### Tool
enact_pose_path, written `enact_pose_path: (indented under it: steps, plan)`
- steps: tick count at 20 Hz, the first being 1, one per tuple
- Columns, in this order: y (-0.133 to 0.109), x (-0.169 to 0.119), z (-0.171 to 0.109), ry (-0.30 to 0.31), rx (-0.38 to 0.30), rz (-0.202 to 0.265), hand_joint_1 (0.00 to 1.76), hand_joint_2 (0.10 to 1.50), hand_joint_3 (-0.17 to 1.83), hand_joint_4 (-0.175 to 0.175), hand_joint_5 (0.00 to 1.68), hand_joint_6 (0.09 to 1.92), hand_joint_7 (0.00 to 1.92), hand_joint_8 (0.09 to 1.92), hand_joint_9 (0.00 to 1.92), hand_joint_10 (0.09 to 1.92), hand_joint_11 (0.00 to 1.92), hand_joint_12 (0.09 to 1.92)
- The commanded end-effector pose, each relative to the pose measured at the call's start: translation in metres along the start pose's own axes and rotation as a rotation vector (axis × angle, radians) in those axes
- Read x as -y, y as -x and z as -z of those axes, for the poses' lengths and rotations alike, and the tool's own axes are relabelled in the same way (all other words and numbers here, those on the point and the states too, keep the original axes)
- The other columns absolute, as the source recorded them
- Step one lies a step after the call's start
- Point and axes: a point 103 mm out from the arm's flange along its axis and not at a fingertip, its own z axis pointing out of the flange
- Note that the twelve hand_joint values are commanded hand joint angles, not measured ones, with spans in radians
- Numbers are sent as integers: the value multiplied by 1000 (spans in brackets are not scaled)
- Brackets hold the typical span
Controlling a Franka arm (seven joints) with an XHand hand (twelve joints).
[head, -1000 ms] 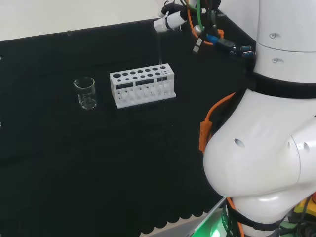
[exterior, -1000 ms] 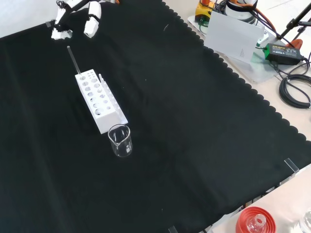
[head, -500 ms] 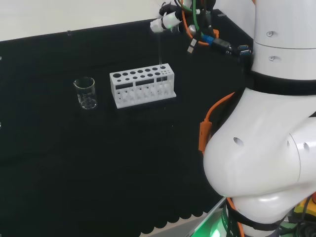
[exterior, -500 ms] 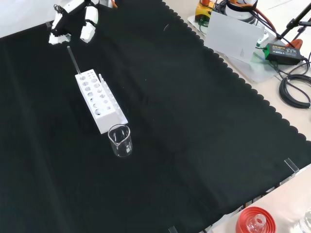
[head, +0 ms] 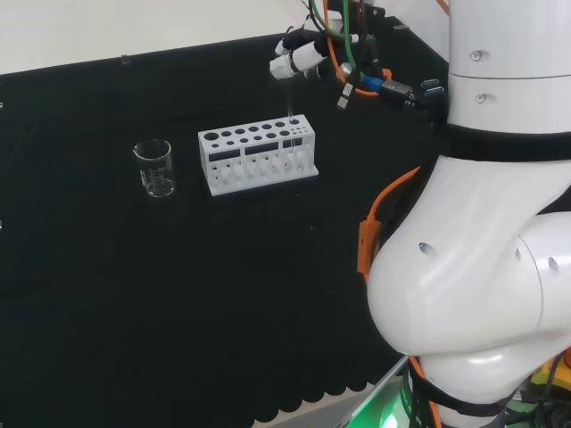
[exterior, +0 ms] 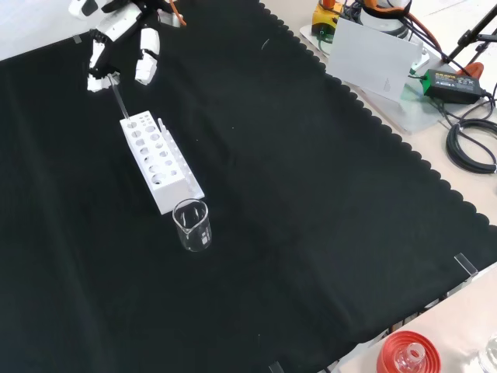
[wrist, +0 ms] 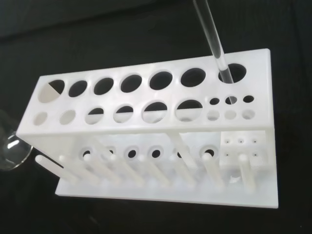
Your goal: Take the glass rod from the white test tube rack.
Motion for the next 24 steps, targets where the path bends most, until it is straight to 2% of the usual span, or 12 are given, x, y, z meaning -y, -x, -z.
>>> enact_pose_path:
  steps: [1,6,10,12,15,18,19,21,24]
  plan:
    - [-8,-12,-9,-2,40,10,558,865,277,-26,332,521,586,810,875,713,869,1219]
    - [-6,-15,-6,24,42,41,753,847,343,-56,464,837,760,769,1058,603,1083,1110]
    - [-13,-23,-2,46,50,40,905,819,445,-137,614,891,897,753,1259,470,1334,919]
    - [-16,-25,0,49,59,36,956,804,491,-165,662,891,943,747,1325,407,1404,858]
    - [-20,-28,4,55,60,35,993,791,532,-175,695,895,979,744,1378,353,1451,817]
    - [-25,-30,7,87,79,38,1078,777,572,-175,751,883,1061,724,1454,285,1527,749]
    - [-26,-30,8,98,88,36,1110,860,462,-175,818,958,1107,711,1483,260,1565,718]
    - [-31,-31,10,115,133,40,1216,1005,191,-175,926,989,1068,875,1527,230,1579,653]
    - [-31,-28,13,163,170,45,1318,1023,62,-175,949,913,1179,794,1536,308,1539,576]
